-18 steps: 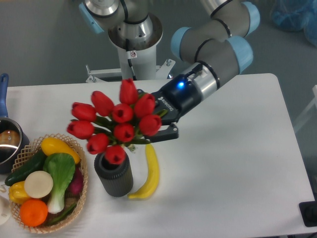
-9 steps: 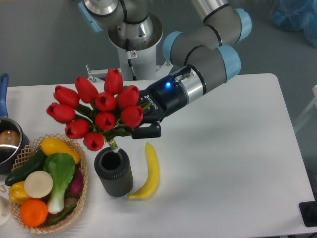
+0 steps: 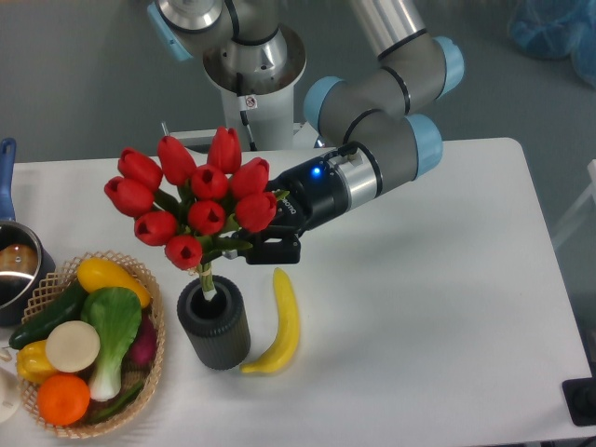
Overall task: Insert the flowers into the vase
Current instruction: 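Align the tulip stems above the vase opening with the gripper, then lower the tulip stems down into the grey vase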
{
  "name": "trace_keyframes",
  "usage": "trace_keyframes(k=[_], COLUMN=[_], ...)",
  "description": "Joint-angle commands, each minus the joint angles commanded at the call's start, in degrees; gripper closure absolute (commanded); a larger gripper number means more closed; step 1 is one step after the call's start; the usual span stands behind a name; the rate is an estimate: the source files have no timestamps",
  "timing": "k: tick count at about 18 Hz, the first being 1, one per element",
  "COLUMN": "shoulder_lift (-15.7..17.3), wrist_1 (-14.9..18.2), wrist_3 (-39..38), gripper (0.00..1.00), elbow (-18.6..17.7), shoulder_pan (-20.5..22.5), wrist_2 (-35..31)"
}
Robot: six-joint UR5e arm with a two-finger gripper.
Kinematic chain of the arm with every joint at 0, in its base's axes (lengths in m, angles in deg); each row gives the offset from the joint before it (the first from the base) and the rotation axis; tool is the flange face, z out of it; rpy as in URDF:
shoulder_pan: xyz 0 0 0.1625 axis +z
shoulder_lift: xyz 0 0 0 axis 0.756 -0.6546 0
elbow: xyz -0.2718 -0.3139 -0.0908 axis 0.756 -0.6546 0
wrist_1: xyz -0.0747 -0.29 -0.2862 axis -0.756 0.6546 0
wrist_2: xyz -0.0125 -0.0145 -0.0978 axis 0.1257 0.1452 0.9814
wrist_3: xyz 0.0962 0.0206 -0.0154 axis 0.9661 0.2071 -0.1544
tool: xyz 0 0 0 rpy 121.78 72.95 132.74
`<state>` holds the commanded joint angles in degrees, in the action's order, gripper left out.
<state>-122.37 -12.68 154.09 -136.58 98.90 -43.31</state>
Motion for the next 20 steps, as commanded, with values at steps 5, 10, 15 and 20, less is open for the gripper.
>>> trace_keyframes(k=[5,10,15,20], shoulder_lift=[-0.4,-0.3,-0.8,-2.5], wrist_1=[0.0,0.0,0.1,0.0], wrist_3=[1.4,1.8,1.8,2.9], gripper=[0.70,0.70,0.70,0.70], elbow=[-1.4,-2.0,-1.9,-1.8], shoulder_pan=[-0.2,0.0,0.2,0.1], wrist_2=[-0.4,-0.7,-1.9,-4.7])
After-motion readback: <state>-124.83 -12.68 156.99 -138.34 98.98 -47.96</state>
